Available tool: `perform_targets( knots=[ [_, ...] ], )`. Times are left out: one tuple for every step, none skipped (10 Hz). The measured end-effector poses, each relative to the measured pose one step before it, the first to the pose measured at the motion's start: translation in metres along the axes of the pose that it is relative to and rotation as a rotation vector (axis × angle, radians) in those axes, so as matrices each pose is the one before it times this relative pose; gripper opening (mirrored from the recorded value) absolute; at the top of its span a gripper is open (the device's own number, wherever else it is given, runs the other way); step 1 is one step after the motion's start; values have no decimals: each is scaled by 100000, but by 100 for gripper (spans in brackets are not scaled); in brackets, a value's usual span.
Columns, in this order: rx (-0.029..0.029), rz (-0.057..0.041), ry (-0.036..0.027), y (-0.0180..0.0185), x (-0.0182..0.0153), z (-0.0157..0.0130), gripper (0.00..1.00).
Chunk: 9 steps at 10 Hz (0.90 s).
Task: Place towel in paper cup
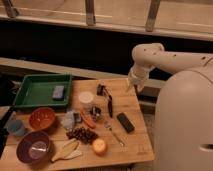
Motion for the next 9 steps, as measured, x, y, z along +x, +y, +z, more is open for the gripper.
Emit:
perform_targets(
  knots=[
    [55,-607,-181,43,0,-1,56],
    [73,-217,-171,-41,-55,-27,56],
    [-425,122,161,66,-23,130,56],
    [-230,-415,84,374,-171,89,56],
    [-488,-1786,260,1264,-566,304,56],
    [-360,-2057,-12,1364,-787,244,56],
    [-94,-2642,193,1519,-919,290,56],
    [-488,-3793,69,1998,-1180,296,56],
    [-533,-4146,199,2077,-1100,288,56]
  ],
)
